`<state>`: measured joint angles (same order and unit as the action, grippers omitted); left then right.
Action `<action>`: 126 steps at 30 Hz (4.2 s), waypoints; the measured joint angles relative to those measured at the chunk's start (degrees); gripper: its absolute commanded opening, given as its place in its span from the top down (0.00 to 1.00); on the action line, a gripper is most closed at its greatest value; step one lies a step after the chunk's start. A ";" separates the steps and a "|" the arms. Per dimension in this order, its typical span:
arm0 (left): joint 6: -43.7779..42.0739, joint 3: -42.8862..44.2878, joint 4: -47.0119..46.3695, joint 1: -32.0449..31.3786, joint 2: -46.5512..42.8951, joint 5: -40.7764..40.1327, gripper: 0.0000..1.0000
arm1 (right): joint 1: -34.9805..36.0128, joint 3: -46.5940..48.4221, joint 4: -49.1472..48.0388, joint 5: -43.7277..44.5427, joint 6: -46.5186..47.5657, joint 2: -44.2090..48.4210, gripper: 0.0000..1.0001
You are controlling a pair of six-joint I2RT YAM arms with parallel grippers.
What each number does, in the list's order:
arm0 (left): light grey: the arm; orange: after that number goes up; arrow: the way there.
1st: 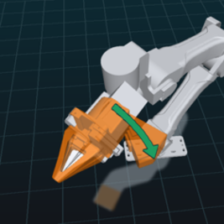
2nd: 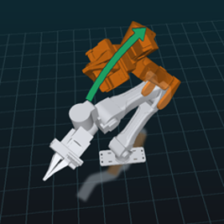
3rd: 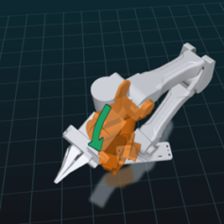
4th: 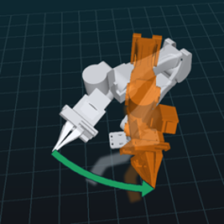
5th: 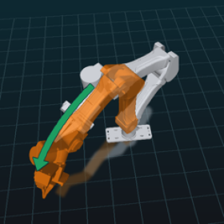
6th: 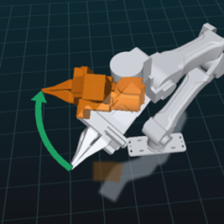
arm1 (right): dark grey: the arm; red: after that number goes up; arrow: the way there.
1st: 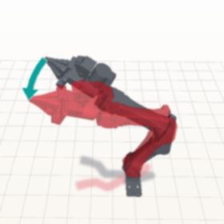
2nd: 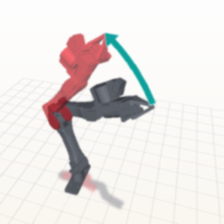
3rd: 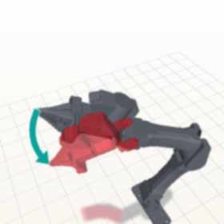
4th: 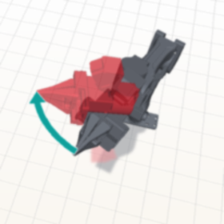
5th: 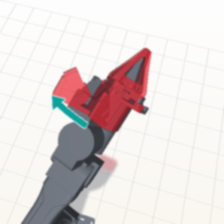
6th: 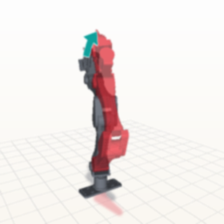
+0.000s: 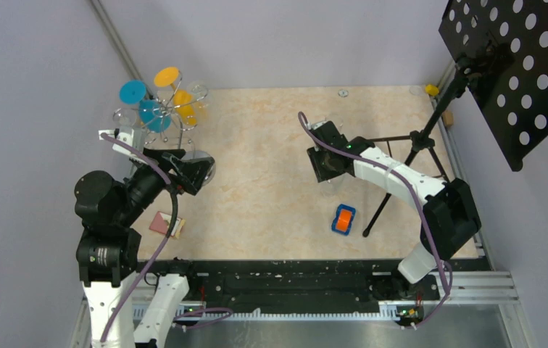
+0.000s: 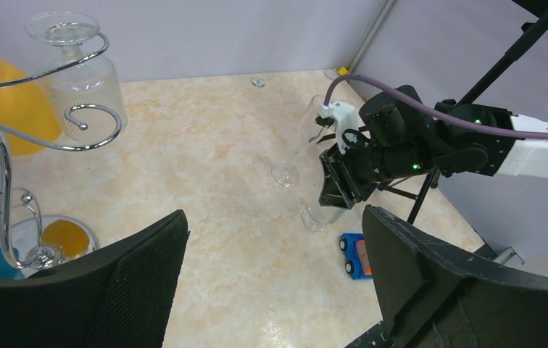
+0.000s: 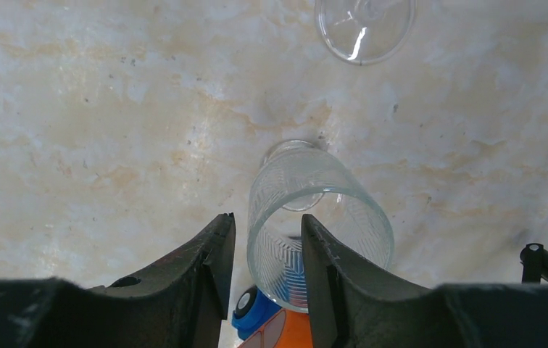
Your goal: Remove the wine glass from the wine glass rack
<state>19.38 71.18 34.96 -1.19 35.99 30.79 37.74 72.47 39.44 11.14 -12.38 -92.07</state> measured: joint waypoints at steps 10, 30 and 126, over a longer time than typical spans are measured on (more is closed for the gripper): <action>5.20 3.96 0.11 -0.04 5.42 -5.29 0.16 | 0.00 0.55 -4.07 -1.22 -2.38 9.27 0.59; 18.93 11.93 -9.81 -0.04 29.14 -26.32 0.50 | -0.02 -9.22 -18.93 -20.13 -13.40 23.17 0.83; 45.77 1.14 -26.14 3.58 34.93 -24.24 1.00 | -0.02 -15.96 -27.58 -24.79 -18.93 28.28 0.90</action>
<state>65.14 72.31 8.82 2.39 70.91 6.55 37.71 56.51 11.86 -13.65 -31.31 -63.79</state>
